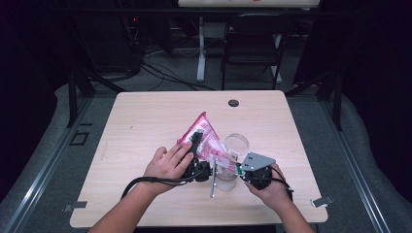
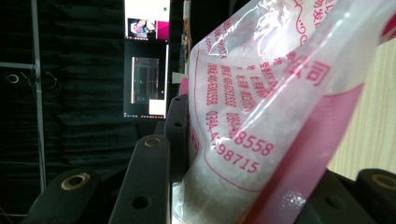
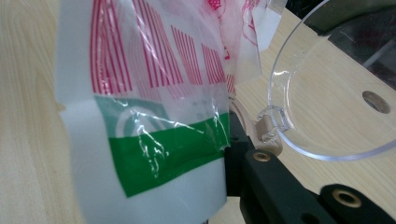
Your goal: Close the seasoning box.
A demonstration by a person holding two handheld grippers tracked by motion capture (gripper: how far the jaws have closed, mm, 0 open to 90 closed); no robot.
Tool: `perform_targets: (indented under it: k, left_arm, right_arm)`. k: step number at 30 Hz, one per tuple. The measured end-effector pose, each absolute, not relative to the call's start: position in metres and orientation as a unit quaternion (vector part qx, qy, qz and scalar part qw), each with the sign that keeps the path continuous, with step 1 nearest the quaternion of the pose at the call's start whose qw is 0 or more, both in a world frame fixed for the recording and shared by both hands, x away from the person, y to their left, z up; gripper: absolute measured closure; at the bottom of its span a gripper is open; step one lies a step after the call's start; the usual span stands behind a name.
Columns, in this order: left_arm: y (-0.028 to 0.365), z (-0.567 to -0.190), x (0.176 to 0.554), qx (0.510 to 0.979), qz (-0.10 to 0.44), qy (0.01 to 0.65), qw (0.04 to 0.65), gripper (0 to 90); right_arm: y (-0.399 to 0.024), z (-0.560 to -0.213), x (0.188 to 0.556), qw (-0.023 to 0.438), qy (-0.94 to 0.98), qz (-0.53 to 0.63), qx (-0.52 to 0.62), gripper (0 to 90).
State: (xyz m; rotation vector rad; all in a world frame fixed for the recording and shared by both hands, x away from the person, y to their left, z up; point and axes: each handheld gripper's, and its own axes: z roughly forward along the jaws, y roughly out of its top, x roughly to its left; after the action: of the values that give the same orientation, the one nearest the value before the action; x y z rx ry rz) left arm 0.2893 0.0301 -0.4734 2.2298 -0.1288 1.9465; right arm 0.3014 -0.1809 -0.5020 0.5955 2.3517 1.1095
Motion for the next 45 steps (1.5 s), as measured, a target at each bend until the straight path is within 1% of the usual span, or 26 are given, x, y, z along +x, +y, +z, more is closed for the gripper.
perform_targets:
  k: [45]
  left_arm:
    - [0.0296,-0.4727,0.2877,0.747,0.657,-0.048,0.09,69.5]
  right_arm:
    - [-0.1782,-0.5052,0.3025,0.225,0.862,0.401,0.215,90.0]
